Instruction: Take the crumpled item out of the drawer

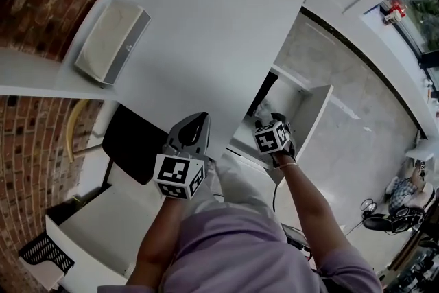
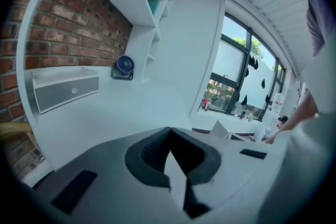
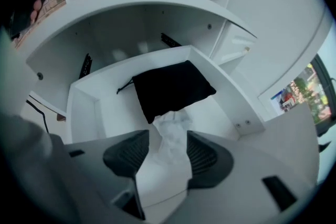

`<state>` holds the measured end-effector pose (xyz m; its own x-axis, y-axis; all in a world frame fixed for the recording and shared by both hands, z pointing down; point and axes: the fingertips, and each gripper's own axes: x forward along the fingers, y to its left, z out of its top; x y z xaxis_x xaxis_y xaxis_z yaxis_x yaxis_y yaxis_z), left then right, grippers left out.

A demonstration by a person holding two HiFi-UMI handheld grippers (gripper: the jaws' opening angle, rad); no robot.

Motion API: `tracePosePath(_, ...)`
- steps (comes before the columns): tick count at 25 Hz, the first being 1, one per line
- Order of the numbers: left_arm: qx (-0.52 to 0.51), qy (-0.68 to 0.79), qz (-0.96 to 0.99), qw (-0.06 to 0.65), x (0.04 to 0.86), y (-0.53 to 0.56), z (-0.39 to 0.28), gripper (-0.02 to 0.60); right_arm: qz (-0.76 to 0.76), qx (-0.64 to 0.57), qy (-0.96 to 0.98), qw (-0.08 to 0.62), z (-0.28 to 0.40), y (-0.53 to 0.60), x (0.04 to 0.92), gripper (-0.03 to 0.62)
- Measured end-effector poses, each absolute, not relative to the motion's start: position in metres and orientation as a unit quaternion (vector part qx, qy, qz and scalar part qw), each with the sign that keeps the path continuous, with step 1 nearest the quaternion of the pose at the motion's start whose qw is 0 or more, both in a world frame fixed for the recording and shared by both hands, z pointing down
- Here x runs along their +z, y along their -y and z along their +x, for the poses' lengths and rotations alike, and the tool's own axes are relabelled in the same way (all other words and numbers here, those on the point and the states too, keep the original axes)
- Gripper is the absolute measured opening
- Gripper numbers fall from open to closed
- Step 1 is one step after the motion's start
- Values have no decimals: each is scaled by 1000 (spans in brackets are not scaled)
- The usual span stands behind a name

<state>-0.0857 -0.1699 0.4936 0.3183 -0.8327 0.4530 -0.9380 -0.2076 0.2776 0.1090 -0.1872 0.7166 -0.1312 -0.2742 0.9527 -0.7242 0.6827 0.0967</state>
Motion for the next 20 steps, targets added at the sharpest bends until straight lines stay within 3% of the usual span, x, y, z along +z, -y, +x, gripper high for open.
tracePosePath(20,112,624,720,282,509,150,-111,2,287,169,709,621,113,196,766,225)
